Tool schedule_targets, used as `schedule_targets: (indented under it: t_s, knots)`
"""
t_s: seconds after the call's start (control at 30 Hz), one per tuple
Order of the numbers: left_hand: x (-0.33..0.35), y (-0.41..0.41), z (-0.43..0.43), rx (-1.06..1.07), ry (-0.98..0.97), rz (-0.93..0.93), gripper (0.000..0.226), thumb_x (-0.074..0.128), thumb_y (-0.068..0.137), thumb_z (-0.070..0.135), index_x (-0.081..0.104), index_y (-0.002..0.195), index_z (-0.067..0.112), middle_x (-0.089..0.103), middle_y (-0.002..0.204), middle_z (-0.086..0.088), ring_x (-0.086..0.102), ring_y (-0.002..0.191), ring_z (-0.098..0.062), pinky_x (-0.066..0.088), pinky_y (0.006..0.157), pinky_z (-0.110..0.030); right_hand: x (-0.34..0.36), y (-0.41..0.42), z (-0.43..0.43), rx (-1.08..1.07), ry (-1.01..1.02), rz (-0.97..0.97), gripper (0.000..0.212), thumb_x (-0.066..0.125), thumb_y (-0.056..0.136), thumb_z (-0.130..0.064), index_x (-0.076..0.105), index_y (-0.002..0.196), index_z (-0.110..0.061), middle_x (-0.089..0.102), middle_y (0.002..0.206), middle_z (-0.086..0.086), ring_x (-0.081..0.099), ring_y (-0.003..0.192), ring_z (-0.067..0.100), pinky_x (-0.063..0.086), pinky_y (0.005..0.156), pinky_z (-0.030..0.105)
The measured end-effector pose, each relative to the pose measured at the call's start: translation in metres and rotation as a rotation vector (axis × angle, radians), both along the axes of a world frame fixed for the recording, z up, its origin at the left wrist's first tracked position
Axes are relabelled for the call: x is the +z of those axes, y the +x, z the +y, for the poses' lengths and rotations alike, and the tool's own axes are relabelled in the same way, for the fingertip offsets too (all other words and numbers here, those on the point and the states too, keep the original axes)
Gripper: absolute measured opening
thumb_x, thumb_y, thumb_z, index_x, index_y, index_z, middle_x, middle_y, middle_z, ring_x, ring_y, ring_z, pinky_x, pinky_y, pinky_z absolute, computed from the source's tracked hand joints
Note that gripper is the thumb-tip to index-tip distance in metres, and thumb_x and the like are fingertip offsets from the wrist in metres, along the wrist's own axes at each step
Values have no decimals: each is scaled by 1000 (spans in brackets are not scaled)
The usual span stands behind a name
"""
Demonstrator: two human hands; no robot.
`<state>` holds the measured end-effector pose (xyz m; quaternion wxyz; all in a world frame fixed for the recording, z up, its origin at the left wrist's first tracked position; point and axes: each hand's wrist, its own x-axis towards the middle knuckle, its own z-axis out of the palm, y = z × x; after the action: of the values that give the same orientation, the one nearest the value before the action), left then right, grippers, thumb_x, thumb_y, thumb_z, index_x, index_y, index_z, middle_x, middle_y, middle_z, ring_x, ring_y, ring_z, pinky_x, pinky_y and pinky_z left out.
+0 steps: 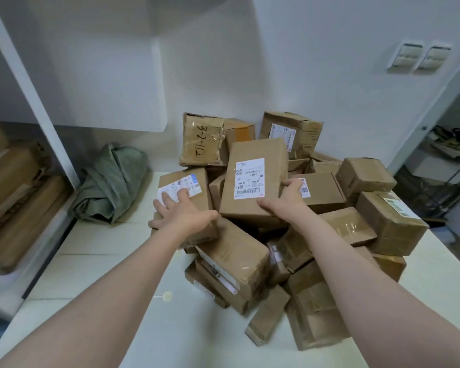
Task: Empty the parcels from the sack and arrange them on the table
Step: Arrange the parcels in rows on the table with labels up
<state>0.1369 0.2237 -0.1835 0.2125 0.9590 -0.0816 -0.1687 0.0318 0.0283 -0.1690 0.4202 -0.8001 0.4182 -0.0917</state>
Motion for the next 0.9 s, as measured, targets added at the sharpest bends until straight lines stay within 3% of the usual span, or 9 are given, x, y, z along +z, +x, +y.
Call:
schedule_targets:
  t_s: [0.13,0.3,0.53,0.7,0.9]
  knots:
    - [-21,12,35,84,-150,25,104,63,61,59,10,148,39,-2,159,0,-6,146,-29,19,111,-59,-12,5,27,33,142,-48,77,80,69,-41,18,114,-29,44,133,8,49,115,24,44,102,44]
    - [-42,20,72,181,-237,118,109,61,53,61,7,146,44,-3,158,3,0,143,-37,22,112,-54,-27,23,78,61,130,42,73,73,79,-41,25,130,-19,29,132,8,38,104,21,38,90,32]
    - [-65,29,119,277,-305,244,112,60,52,61,8,148,43,0,158,0,8,142,-39,25,112,-54,-57,51,148,129,214,155,78,68,82,-43,18,139,-24,26,135,8,48,105,28,47,94,38]
    - [-92,37,162,308,-221,223,112,67,57,59,6,150,41,2,158,-6,7,143,-40,21,114,-54,-86,57,189,195,234,210,88,69,79,-41,12,145,-27,26,140,5,48,120,27,50,97,45]
    - [-117,33,205,223,1,111,123,77,54,61,1,149,40,-5,157,-15,8,143,-37,17,116,-45,-110,65,221,285,214,292,87,64,82,-47,13,151,-31,29,150,6,37,134,26,35,110,32]
